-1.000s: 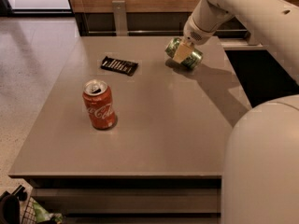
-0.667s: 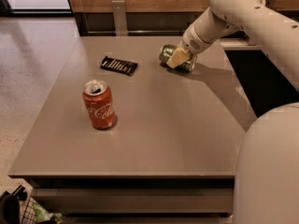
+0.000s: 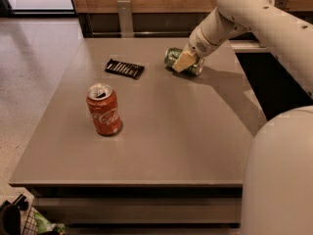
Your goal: Knock green can over
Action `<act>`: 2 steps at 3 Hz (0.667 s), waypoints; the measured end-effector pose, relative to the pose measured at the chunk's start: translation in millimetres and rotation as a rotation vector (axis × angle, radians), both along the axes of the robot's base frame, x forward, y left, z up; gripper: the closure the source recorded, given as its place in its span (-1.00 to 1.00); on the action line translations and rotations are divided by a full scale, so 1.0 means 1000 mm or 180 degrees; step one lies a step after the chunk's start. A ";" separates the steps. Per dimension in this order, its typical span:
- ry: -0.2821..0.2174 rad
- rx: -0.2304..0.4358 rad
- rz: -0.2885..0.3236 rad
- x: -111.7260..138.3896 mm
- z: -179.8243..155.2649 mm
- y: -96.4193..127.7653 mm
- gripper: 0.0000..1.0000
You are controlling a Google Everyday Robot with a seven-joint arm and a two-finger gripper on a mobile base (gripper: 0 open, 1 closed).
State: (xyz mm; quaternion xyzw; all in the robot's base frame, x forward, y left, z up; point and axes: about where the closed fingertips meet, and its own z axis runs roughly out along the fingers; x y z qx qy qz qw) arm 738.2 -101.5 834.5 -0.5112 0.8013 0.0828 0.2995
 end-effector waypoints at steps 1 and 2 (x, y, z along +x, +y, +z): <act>0.0000 0.0000 0.0000 0.000 0.000 0.000 -0.53; 0.0014 0.0000 0.0010 0.000 -0.003 0.002 -0.98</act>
Offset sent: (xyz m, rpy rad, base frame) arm 0.0000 0.0000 0.0000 0.0000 0.0000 0.0000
